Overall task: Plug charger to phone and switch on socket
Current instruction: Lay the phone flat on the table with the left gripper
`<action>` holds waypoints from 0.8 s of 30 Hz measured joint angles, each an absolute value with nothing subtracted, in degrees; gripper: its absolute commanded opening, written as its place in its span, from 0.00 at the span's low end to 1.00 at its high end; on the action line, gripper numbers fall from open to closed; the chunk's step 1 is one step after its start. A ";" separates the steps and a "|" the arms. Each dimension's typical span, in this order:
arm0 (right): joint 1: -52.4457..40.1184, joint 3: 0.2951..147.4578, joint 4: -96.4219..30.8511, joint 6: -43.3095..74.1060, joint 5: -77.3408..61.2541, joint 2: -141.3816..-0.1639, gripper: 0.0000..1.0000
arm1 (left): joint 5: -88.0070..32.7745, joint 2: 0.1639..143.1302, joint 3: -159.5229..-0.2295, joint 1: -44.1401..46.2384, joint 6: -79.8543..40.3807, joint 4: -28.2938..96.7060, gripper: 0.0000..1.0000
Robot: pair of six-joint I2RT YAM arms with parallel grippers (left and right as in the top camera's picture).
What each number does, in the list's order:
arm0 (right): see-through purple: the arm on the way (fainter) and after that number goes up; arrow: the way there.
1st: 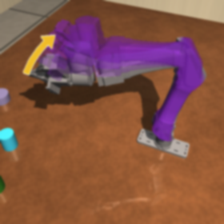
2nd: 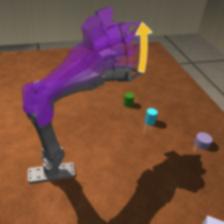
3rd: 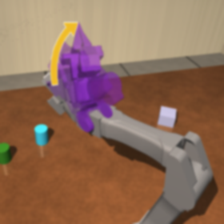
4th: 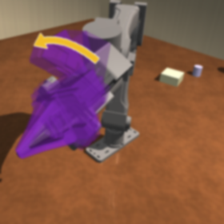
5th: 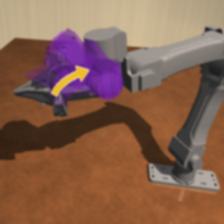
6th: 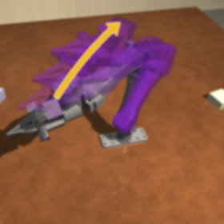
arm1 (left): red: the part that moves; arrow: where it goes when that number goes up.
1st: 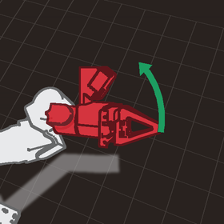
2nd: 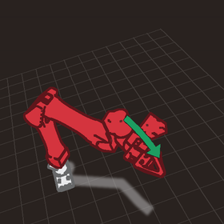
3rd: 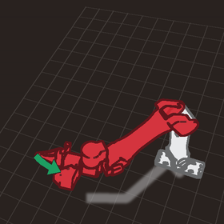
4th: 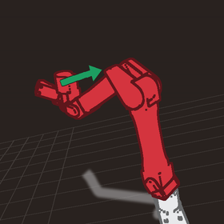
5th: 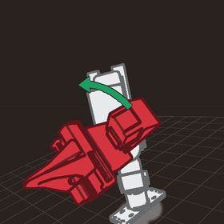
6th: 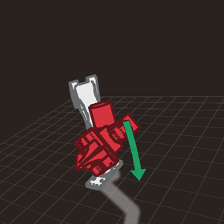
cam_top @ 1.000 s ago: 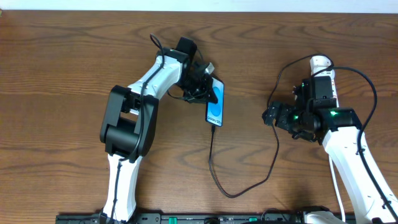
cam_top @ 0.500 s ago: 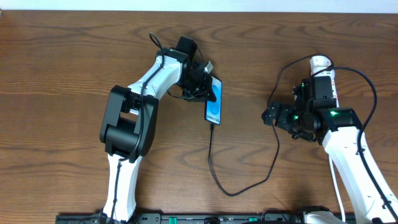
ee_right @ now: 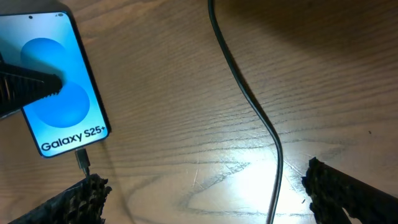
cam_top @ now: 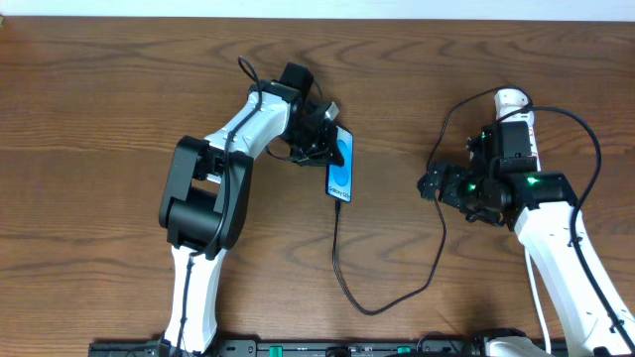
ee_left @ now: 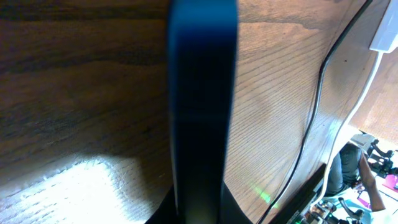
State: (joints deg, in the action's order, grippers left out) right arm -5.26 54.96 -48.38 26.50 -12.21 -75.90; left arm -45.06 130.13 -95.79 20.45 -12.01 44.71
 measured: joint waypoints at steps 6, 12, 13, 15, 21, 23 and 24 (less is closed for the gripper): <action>-5.26 54.96 -48.38 26.50 -12.23 -75.90 0.99 | -44.86 130.13 -95.55 20.40 -12.05 44.47 0.16; -5.26 54.96 -48.40 26.50 -12.23 -75.90 0.99 | -44.14 130.13 -95.22 20.40 -12.01 44.40 0.23; -5.26 54.96 -48.38 26.50 -12.23 -75.90 0.99 | -43.94 130.13 -95.22 20.40 -12.03 44.38 0.24; -5.26 54.96 -48.40 26.50 -12.23 -75.90 0.99 | -43.29 130.13 -95.22 20.40 -12.03 44.34 0.24; -5.26 54.96 -48.53 26.50 -12.23 -75.90 0.99 | -41.54 130.13 -95.22 20.40 -12.01 44.31 0.34; -5.26 54.96 -48.58 26.50 -12.23 -75.90 0.99 | -40.75 130.13 -95.22 20.40 -12.03 44.36 0.34; -5.26 54.96 -48.58 26.50 -12.23 -75.90 0.99 | -40.53 130.13 -95.22 20.40 -12.03 44.36 0.34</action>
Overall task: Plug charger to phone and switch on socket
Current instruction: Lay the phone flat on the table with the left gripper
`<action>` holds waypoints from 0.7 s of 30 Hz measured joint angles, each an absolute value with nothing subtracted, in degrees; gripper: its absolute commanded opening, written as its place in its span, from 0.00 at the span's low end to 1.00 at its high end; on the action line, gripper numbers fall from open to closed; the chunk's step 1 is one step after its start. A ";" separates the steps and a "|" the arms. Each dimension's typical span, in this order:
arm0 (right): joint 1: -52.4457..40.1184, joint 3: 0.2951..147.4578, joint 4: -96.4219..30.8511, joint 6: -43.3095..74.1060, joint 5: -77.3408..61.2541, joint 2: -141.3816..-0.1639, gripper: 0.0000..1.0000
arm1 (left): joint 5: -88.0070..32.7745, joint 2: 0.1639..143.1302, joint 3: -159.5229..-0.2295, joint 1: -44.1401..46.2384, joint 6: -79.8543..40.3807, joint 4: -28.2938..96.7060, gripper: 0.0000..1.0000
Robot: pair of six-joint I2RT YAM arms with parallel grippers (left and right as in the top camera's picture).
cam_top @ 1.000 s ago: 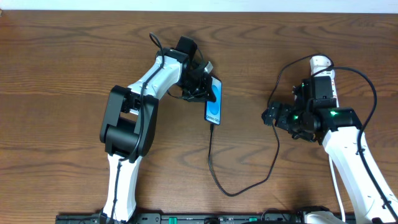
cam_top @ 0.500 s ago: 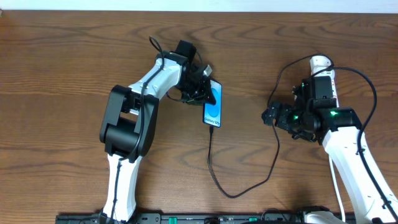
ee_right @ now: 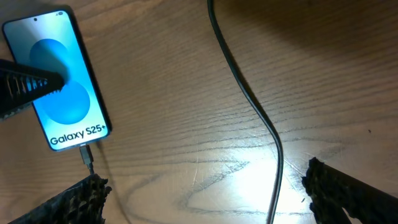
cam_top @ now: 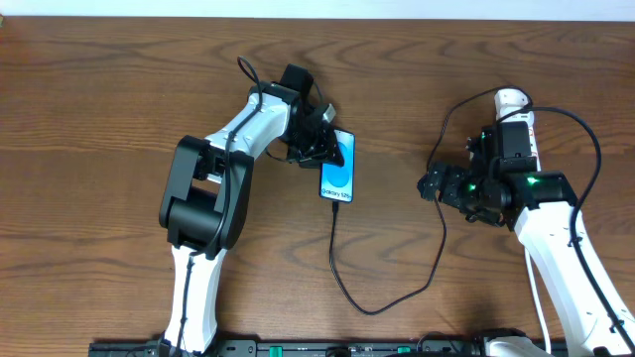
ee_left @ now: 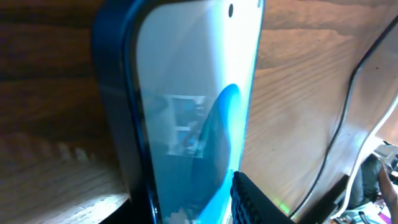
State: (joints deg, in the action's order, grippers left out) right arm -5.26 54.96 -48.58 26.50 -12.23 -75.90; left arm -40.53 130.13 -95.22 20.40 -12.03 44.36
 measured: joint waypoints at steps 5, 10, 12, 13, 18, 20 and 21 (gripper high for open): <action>-5.26 54.96 -48.60 26.50 -12.23 -75.90 0.99 | -40.10 130.13 -95.22 20.40 -12.01 44.40 0.46; -5.26 54.96 -48.66 26.50 -12.23 -75.90 0.99 | -40.03 129.97 -95.22 20.43 -11.94 44.60 0.57; -5.26 54.96 -48.73 26.50 -12.21 -75.90 0.99 | -40.12 129.84 -95.24 20.43 -11.84 44.75 0.69; -5.26 54.96 -48.71 26.50 -12.21 -75.90 0.99 | -40.18 129.69 -95.26 20.43 -11.88 44.80 0.71; -5.26 54.96 -48.71 26.50 -12.23 -75.90 0.99 | -39.99 129.38 -95.39 20.47 -12.01 44.95 0.72; -5.26 54.96 -48.62 26.50 -12.23 -75.90 0.99 | -39.97 129.36 -95.39 20.47 -12.01 44.95 0.75; -5.26 54.96 -48.62 26.50 -12.23 -75.90 0.99 | -40.01 129.36 -95.39 20.47 -11.99 44.95 0.77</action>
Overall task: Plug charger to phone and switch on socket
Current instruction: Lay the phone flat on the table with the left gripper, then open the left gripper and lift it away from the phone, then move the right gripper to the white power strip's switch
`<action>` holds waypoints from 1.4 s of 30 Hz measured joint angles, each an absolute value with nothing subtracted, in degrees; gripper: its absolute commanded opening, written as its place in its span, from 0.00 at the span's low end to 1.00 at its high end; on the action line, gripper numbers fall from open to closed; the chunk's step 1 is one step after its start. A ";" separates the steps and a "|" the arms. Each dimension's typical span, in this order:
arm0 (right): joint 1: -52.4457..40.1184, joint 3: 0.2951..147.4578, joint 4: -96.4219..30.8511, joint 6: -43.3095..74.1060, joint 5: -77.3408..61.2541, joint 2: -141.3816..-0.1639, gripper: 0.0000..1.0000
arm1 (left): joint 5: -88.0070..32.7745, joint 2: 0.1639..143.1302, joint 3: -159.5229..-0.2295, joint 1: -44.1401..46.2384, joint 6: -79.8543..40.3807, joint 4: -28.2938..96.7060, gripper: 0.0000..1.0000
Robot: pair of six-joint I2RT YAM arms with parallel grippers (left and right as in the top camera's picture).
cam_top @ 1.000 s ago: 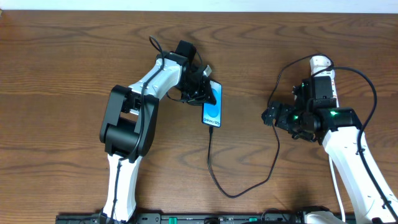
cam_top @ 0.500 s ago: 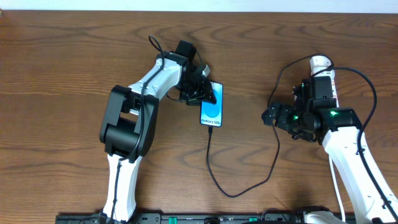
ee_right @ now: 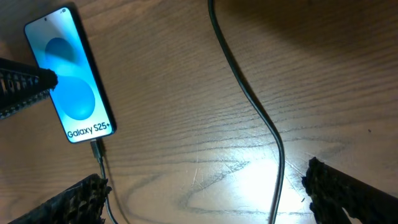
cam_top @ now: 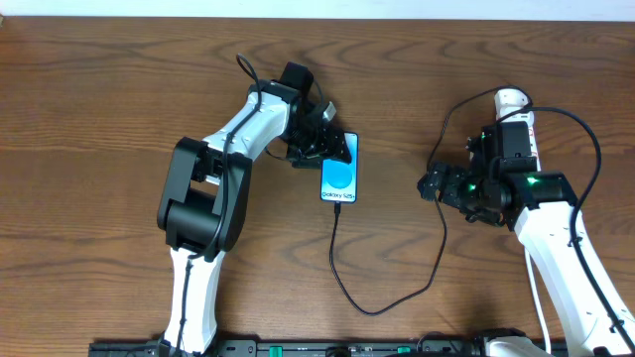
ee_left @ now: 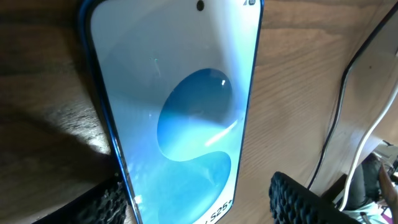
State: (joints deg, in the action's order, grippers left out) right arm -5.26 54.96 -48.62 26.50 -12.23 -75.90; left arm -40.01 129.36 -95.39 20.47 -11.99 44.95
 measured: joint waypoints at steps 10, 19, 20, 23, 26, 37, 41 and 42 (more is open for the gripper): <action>-5.26 54.96 -48.47 26.50 -12.23 -75.90 0.99 | -36.58 128.18 -95.72 19.31 -12.12 47.48 0.90; -5.26 54.96 -48.71 27.16 -12.23 -75.90 0.99 | -20.86 121.12 -95.31 16.53 -13.65 51.94 0.91; -5.26 54.96 -48.77 27.35 -12.23 -75.90 0.99 | -18.81 119.55 -95.33 16.56 -14.02 52.45 0.91; -5.19 55.24 -50.28 27.62 -12.21 -75.96 0.99 | -12.12 113.36 -95.33 16.67 -15.22 53.17 0.91; -4.67 57.98 -54.76 27.57 -11.94 -76.90 0.99 | -6.59 107.79 -95.33 16.71 -15.66 53.45 0.91; 0.27 79.35 -63.57 28.47 0.16 -91.37 0.99 | -0.67 103.94 -95.33 16.82 -17.26 53.54 0.91; 3.77 80.68 -60.27 29.10 2.55 -95.26 0.99 | -0.67 103.94 -95.33 16.93 -17.82 53.58 0.91; 4.73 80.68 -58.28 29.15 2.92 -95.64 0.99 | -0.67 103.94 -95.33 16.93 -17.85 53.56 0.91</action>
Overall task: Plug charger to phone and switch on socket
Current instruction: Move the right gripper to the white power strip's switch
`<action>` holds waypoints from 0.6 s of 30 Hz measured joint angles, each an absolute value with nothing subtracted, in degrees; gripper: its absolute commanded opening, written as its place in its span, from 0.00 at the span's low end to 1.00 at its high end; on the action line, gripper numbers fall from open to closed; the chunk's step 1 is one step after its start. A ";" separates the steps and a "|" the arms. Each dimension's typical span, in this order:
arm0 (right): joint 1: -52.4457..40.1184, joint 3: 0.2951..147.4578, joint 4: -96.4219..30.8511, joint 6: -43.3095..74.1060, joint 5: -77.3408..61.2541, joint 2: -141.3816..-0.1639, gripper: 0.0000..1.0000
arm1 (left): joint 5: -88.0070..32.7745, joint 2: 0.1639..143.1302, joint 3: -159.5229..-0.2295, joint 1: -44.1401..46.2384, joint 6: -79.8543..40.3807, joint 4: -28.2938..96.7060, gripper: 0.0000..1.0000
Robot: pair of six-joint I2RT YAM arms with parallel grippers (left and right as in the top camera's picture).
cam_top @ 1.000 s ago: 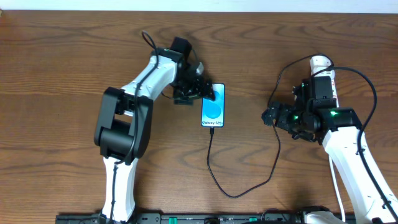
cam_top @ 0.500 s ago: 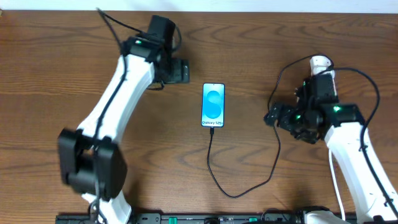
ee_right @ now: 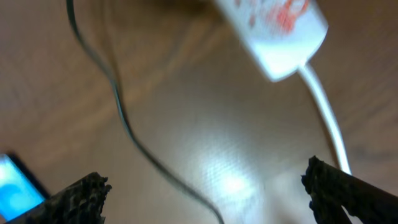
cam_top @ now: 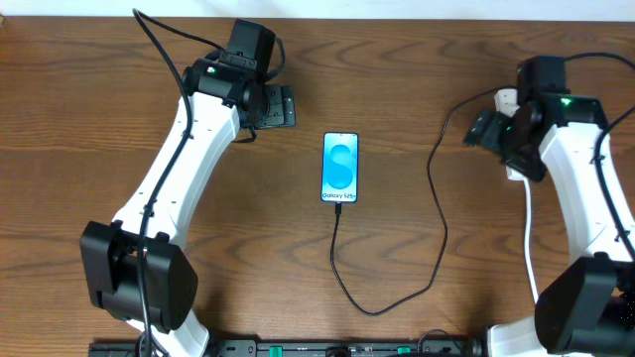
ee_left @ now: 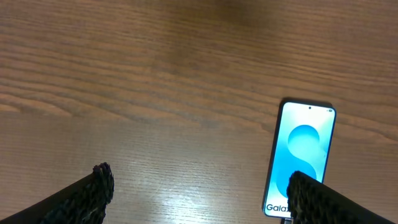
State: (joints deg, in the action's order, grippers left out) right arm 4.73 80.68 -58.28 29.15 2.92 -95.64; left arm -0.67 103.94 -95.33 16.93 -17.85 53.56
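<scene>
The phone (cam_top: 339,167) lies flat, screen up and lit, in the middle of the table; in the left wrist view the phone (ee_left: 303,158) is at the right. The black charger cable (cam_top: 337,248) is plugged into its near end and loops round to the white socket (cam_top: 507,99) at the far right. My left gripper (cam_top: 281,107) hangs open, left of and beyond the phone, holding nothing. My right gripper (cam_top: 483,129) is open right beside the socket (ee_right: 273,28), which shows blurred with red marks.
A white mains cord (cam_top: 531,233) runs from the socket toward the near edge on the right, and the cord (ee_right: 323,106) is in the right wrist view too. The black cable (ee_right: 118,106) lies on the wood left of it.
My left gripper has drawn back from the phone to the far left, leaving it flat on the table. My right arm has gone from mid-table up to the socket.
My left gripper first held the phone on its edge, cable plugged in. The phone then leaned over, and later lay flat with the fingers spread around it. Now the left gripper is away from it and the right gripper is at the socket.
</scene>
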 measured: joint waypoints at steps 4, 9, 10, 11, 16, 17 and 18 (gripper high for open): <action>8.34 80.84 -53.56 30.30 4.49 -95.79 0.99 | -0.67 103.94 -95.33 16.97 -18.02 53.58 0.91; 14.09 80.97 -51.24 33.54 5.58 -96.82 0.99 | -0.67 103.94 -95.33 16.97 -18.02 53.58 0.91; 15.05 80.97 -50.68 34.02 5.74 -97.30 0.99 | -0.67 103.94 -95.33 16.97 -18.04 53.58 0.91; 15.97 80.97 -50.02 34.37 5.87 -97.95 0.99 | -0.67 103.94 -95.33 16.97 -18.02 53.56 0.91; 18.96 81.01 -47.88 35.44 6.26 -101.60 0.99 | -0.67 103.94 -95.33 16.97 -18.04 53.58 0.91; 19.49 80.99 -47.64 35.55 6.28 -102.37 0.99 | -0.67 103.94 -95.33 16.97 -18.04 53.58 0.91; 19.99 81.01 -47.33 35.59 6.26 -103.13 0.99 | -0.69 103.94 -95.33 16.97 -18.04 53.58 0.91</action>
